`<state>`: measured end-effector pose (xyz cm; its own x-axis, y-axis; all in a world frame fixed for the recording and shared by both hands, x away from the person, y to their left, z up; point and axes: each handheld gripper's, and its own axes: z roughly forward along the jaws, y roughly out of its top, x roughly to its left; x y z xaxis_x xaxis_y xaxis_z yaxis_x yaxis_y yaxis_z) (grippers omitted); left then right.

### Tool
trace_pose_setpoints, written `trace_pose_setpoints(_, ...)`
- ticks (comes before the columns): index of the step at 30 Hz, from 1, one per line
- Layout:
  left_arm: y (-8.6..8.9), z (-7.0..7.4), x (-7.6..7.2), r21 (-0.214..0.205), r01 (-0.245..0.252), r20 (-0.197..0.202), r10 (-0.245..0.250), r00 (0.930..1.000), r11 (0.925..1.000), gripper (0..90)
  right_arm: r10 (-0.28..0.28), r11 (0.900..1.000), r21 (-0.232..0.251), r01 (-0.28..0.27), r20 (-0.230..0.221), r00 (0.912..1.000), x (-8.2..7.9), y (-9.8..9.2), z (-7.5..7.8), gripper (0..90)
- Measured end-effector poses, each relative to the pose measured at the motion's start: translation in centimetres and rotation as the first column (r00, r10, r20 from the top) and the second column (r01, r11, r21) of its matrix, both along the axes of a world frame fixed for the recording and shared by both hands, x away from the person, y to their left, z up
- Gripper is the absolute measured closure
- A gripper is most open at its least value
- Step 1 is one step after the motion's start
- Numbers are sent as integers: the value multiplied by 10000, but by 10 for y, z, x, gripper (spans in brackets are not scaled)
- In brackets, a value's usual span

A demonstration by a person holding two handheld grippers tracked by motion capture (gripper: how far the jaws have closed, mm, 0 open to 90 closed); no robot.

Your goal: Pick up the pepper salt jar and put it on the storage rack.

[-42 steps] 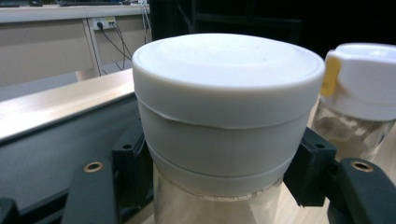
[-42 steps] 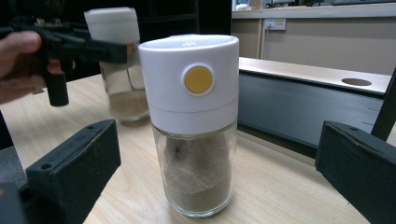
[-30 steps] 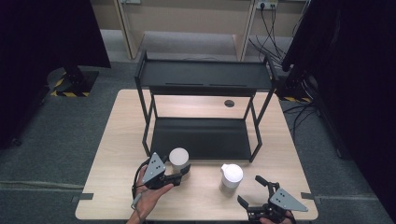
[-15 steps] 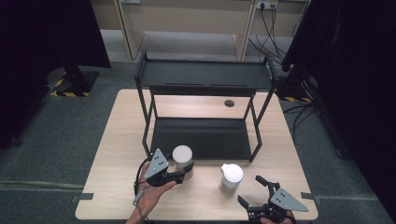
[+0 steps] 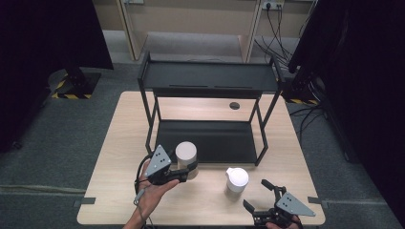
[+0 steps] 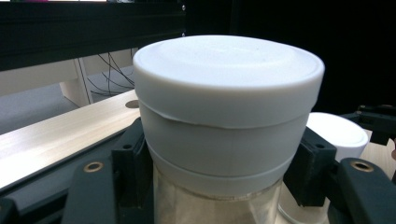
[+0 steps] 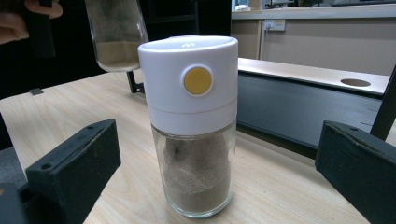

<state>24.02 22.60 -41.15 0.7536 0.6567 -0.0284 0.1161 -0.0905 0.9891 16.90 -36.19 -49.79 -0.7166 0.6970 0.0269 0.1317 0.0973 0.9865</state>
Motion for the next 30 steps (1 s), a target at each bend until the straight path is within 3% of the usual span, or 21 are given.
trace_pose_setpoints(10,4,31,6,11,47,50,-47,10000,10000,353,-27,10000,59,28,-25,10000,0,-1,0,5)
trace_pose_setpoints(23,10,74,17,-134,455,61,-454,9989,9989,353,-16,10000,46,16,-36,10000,0,0,0,5)
trace_pose_setpoints(30,11,101,23,144,437,159,-439,9989,9989,353,-26,10000,69,26,-54,10000,0,0,0,5)
